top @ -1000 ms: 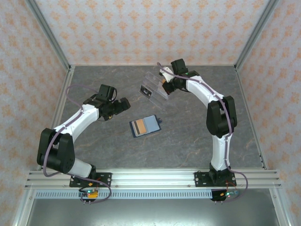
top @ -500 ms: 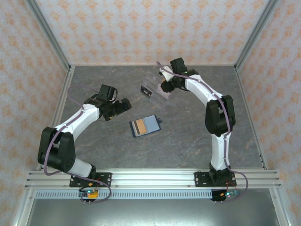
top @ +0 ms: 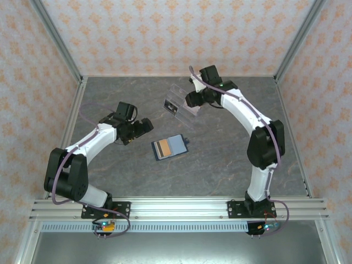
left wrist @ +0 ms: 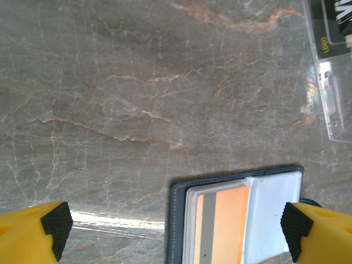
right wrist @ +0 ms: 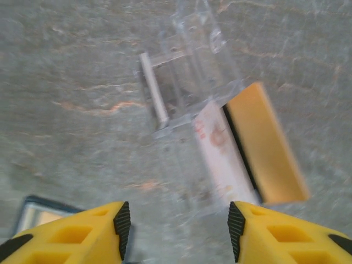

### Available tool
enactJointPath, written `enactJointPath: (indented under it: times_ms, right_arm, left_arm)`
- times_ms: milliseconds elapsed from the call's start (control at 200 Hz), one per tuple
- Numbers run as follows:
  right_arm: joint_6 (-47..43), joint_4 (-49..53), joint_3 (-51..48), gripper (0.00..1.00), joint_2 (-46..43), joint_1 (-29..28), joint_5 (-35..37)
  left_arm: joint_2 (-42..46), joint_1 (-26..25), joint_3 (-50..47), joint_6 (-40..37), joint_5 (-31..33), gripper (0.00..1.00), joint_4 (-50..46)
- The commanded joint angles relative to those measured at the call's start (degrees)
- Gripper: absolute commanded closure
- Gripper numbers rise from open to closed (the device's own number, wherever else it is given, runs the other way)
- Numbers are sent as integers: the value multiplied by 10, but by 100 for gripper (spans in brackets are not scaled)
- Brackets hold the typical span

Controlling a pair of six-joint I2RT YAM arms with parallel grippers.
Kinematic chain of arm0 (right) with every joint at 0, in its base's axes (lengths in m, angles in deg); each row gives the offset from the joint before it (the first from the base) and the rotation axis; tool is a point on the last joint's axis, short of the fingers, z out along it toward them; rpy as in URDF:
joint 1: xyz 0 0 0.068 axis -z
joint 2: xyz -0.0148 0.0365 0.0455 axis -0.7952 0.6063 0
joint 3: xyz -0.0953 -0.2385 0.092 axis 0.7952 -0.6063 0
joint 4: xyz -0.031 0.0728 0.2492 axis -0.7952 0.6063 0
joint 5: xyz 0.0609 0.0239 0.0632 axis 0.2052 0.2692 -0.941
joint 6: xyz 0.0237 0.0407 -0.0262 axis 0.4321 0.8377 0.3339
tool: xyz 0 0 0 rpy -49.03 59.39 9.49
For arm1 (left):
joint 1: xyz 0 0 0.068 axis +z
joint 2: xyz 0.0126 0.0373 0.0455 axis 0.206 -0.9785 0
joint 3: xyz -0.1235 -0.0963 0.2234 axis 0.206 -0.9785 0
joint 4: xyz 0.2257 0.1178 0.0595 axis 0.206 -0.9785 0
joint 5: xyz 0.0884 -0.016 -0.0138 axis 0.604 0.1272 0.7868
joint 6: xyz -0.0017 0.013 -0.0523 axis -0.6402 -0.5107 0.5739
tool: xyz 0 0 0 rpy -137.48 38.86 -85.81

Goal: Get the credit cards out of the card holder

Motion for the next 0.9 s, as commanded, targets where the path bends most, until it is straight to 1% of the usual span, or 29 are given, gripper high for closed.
enactJointPath:
  times_ms: [0,80,145,270,405,520,676,896]
  right_arm:
    - [130,-11,-50,46,-35,-35,6]
    - [170,-23,-85,46,-43,-60,-12]
    - [185,-25,-103,46,-40,-86,-25]
    - [208,-17,-113,46,-13,-140,-9]
    - [254,-38,-115,48,32,-172,-11]
    - [293,-57,-108,48,70,-178,-15]
    - [316,-62,-102,48,103,-177,9]
    - [364,-53,-125,48,116,-161,49]
  left_arm:
    - [23,4,-14,19,-5,0,12]
    - [26,4,-22,20,-7,0,15]
    - [29,3,-26,15,-4,0,14]
    - [36,3,-32,10,8,0,9]
    - [37,4,-34,9,12,0,7]
    - [37,4,-35,9,13,0,6]
    - [39,4,-39,9,12,0,7]
    - [37,4,-34,5,3,0,-1]
